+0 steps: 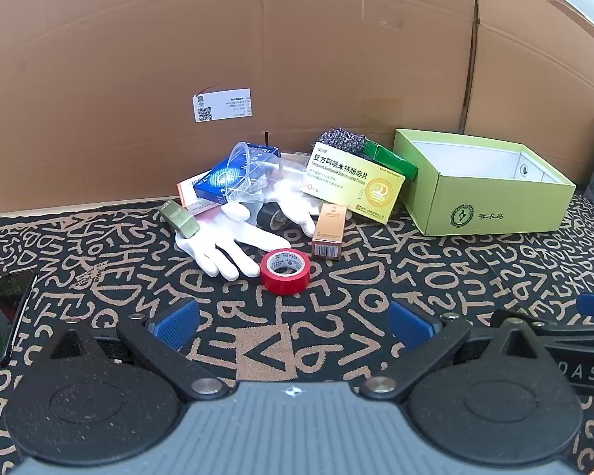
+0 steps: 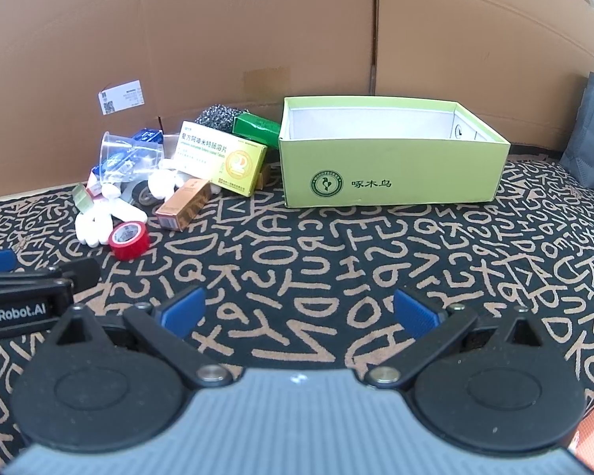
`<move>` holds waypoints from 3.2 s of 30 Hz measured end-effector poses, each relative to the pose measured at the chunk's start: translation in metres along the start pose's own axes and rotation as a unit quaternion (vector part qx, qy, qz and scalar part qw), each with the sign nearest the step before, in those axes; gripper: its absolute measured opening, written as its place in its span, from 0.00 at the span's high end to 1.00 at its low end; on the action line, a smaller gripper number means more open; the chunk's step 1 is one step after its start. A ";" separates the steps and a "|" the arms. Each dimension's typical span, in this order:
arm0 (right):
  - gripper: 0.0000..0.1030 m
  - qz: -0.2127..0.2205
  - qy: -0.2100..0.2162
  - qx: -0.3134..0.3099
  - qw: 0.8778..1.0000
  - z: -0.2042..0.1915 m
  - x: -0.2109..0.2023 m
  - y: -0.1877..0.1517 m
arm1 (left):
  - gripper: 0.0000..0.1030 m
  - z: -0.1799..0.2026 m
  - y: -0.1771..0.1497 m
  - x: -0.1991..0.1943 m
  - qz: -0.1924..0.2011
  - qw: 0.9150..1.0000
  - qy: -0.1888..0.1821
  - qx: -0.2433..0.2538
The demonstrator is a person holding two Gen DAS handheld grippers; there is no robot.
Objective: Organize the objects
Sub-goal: 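Move both tools toward the pile of items beside the green box, then grasp the red tape roll with the right gripper while the left gripper grasps the white glove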
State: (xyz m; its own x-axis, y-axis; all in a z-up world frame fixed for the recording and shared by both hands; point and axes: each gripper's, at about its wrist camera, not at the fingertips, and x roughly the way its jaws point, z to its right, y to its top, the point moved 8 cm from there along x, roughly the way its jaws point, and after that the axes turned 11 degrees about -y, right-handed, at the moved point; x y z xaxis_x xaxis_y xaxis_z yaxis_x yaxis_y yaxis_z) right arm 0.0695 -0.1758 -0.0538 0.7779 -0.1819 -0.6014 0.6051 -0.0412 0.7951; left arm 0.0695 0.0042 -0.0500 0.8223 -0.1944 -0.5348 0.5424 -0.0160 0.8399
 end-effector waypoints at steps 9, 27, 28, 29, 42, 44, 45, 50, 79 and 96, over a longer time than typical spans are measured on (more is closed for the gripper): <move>0.00 -0.005 0.001 -0.004 1.000 -0.004 0.005 -0.001 | 0.00 -0.005 -0.001 0.004 -0.003 1.000 -0.001 -0.007; 0.00 -0.028 0.077 -0.010 0.997 -0.032 0.036 -0.002 | 0.00 -0.061 0.005 0.029 -0.004 0.996 -0.010 -0.091; 0.00 -0.021 0.092 -0.010 0.995 -0.038 0.038 -0.002 | 0.00 -0.067 0.006 0.032 -0.003 0.996 -0.006 -0.093; 0.00 -0.014 0.106 -0.011 0.994 -0.042 0.040 -0.001 | 0.00 -0.071 0.007 0.035 -0.003 0.996 -0.003 -0.092; 0.00 0.005 0.179 -0.116 0.977 -0.143 0.067 0.018 | 0.10 -0.128 0.032 0.088 -0.026 0.996 0.007 -0.087; 0.05 0.008 0.192 -0.127 0.973 -0.157 0.077 0.022 | 0.18 -0.130 0.034 0.098 -0.034 0.996 -0.001 -0.081; 0.09 0.005 0.192 -0.135 0.972 -0.162 0.081 0.023 | 0.21 -0.130 0.034 0.103 -0.040 0.996 -0.005 -0.077; 0.46 0.001 0.201 -0.161 0.966 -0.186 0.103 0.022 | 0.67 -0.127 0.029 0.122 -0.066 0.994 -0.040 -0.082; 0.40 0.014 0.165 -0.117 0.979 -0.073 0.050 -0.008 | 0.38 -0.075 -0.011 0.068 -0.067 0.991 -0.072 -0.089; 0.55 0.021 0.158 -0.118 0.980 -0.068 0.051 -0.008 | 0.97 -0.051 0.002 0.046 -0.068 0.990 -0.119 -0.016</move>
State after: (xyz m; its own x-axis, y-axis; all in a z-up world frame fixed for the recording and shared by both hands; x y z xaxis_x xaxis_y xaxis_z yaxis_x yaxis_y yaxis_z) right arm 0.1156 -0.1177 -0.0958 0.7935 0.1370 -0.5929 0.5653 0.1949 0.8015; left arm 0.1167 0.0450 -0.0778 0.6801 -0.4186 -0.6019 0.6531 -0.0271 0.7568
